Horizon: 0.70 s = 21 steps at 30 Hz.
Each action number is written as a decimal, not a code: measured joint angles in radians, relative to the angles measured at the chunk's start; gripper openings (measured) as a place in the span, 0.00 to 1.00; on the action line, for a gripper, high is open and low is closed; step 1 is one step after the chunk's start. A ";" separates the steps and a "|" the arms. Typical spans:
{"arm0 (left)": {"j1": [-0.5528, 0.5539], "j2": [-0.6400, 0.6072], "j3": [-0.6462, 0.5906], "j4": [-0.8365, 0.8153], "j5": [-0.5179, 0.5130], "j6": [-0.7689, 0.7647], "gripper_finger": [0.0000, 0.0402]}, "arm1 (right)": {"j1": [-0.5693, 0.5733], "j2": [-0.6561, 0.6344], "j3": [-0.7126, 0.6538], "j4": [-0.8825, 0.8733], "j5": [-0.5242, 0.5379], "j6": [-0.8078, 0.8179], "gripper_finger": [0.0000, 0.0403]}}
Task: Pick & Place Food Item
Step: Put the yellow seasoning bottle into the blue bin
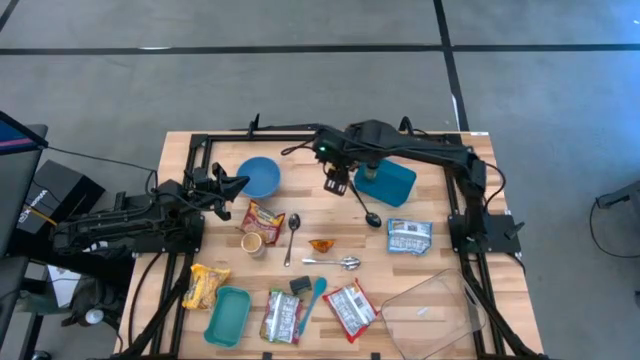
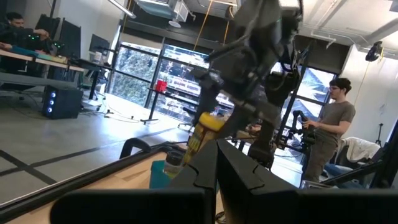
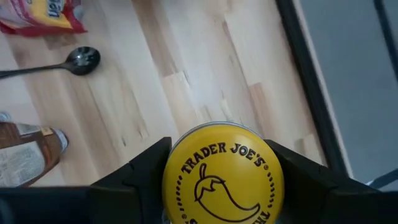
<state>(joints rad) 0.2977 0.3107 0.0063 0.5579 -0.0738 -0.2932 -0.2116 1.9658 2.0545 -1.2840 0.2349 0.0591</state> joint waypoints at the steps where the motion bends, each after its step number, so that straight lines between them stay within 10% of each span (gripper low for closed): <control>1: 0.000 0.000 0.000 0.000 0.000 0.000 0.01 | 0.008 -0.019 -0.007 -0.003 0.016 0.007 0.54; 21: 0.000 0.000 0.000 0.000 0.000 0.000 0.01 | -0.005 -0.499 -0.621 0.179 0.131 0.165 0.54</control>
<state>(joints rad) 0.2977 0.3107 0.0061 0.5583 -0.0742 -0.2932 -0.2164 1.4673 1.4336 -1.1048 0.3659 0.2245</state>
